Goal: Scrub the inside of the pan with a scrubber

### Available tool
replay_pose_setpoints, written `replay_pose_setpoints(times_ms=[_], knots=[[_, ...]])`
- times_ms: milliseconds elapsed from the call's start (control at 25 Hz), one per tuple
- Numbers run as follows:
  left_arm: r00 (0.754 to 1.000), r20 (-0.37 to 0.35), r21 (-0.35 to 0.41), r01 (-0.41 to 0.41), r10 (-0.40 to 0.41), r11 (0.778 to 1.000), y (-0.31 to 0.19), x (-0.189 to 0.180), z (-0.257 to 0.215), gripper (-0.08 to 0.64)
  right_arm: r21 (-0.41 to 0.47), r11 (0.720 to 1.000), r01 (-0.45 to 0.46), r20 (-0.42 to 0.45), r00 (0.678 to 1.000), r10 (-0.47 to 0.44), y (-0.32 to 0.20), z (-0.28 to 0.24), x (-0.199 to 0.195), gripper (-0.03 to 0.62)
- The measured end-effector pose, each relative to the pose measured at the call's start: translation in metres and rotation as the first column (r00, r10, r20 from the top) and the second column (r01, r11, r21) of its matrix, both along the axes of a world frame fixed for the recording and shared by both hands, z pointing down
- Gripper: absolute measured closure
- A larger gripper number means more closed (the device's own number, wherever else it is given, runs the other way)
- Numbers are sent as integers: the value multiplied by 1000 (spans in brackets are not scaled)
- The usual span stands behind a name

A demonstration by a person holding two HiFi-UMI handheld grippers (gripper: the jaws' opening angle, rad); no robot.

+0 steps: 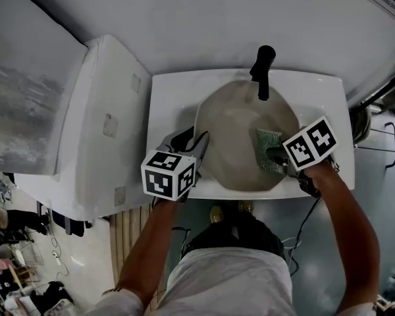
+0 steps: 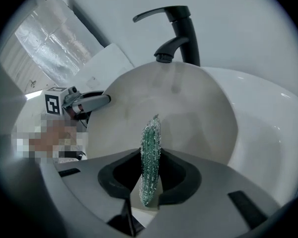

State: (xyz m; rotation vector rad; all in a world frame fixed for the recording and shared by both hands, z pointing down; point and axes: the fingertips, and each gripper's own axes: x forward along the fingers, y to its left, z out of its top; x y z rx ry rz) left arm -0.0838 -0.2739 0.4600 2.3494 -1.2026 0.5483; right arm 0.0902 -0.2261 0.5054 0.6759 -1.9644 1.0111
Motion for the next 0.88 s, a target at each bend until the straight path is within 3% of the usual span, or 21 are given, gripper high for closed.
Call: replay_pose_setpoints(times_ms=[360,640,880], knots=[[1000,11,-4,-4,4,1000,0,1,0,430,42,997,-60,20,998,59,-4,-21,23,512],[999,43,3,-16,16,1000,1,1,-2,426,100,992,-80,123,990,68,2,-47,11,512],[999,48,61,1,-4,998,0,-11,-28,433,191,978,-82,186,981,46,0,-81,3,512]])
